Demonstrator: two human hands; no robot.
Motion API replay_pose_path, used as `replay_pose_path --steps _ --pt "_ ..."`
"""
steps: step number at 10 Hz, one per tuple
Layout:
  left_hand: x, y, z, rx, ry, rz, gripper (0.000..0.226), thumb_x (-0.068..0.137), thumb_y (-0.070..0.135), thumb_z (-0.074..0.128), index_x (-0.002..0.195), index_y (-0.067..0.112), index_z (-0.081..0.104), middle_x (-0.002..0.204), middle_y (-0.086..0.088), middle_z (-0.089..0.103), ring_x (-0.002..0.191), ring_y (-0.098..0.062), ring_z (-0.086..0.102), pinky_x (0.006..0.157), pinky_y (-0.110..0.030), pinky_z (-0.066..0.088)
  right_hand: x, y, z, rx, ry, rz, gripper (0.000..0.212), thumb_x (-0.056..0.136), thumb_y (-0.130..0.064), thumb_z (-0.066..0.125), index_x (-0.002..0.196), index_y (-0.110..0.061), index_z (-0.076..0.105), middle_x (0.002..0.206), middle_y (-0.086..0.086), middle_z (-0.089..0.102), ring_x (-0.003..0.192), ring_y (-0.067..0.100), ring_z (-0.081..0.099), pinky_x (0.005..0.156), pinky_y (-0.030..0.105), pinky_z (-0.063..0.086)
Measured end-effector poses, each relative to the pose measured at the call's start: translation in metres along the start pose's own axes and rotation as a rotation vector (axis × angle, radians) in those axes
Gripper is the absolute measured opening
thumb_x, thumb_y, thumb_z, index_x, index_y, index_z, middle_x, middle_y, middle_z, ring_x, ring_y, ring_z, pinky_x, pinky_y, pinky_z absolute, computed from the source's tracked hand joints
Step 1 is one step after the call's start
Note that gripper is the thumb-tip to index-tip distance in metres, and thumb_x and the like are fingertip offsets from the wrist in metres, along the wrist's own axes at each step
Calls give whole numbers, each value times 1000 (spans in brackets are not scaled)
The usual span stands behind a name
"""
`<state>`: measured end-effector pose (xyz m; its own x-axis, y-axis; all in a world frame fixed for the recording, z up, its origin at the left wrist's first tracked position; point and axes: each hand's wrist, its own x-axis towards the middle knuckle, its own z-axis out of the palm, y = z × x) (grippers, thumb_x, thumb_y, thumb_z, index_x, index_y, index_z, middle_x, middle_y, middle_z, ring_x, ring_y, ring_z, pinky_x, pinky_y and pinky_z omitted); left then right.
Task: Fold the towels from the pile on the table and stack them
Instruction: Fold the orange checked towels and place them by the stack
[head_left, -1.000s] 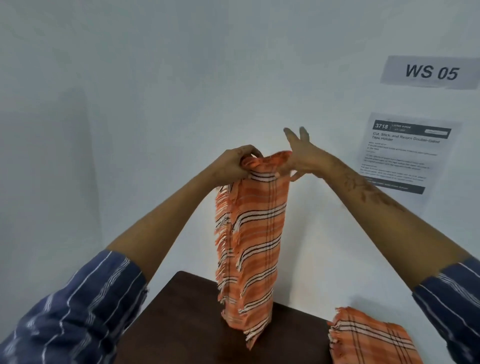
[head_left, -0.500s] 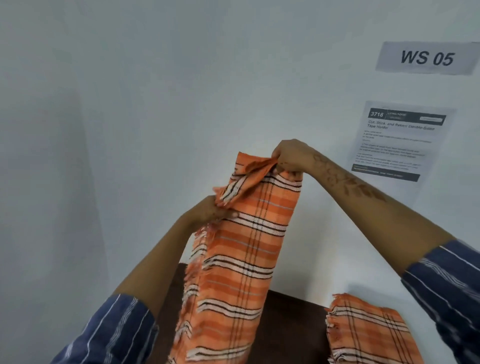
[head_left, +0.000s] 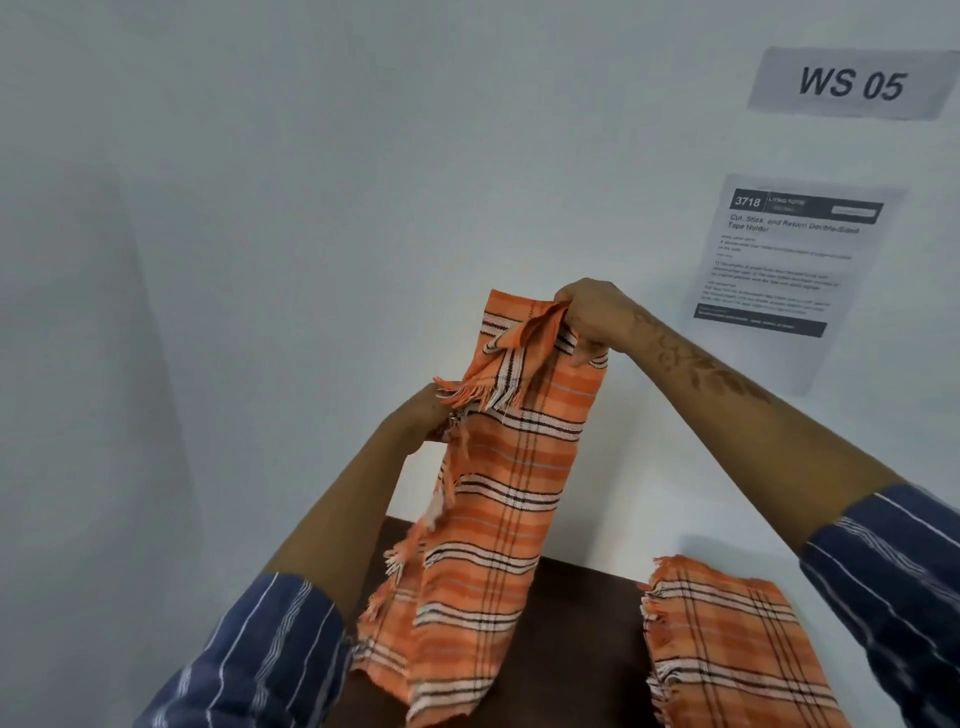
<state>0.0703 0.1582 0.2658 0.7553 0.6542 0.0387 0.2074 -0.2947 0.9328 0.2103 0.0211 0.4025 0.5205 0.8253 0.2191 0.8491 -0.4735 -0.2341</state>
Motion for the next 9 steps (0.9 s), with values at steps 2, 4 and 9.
replay_pose_path --steps 2,4,9 --pt "9 -11 0 -155 -115 62 30 98 36 46 107 12 61 95 -8 67 81 -19 66 71 -28 58 17 -2 2 258 -16 -25 23 94 -4 42 78 -18 50 75 2 49 69 15 50 76 29 47" --pt "14 -76 24 -40 -18 12 82 50 51 84 122 22 55 122 -1 61 109 -20 60 98 -39 48 18 -32 14 120 293 34 27 88 -25 43 66 -11 50 70 7 56 60 19 58 64 28 48" --pt "22 -152 45 139 154 -230 34 87 15 57 120 6 59 116 -15 64 105 -32 62 82 -32 48 26 13 27 478 327 290 69 69 -77 52 65 -9 60 71 8 68 64 29 67 74 41 57"
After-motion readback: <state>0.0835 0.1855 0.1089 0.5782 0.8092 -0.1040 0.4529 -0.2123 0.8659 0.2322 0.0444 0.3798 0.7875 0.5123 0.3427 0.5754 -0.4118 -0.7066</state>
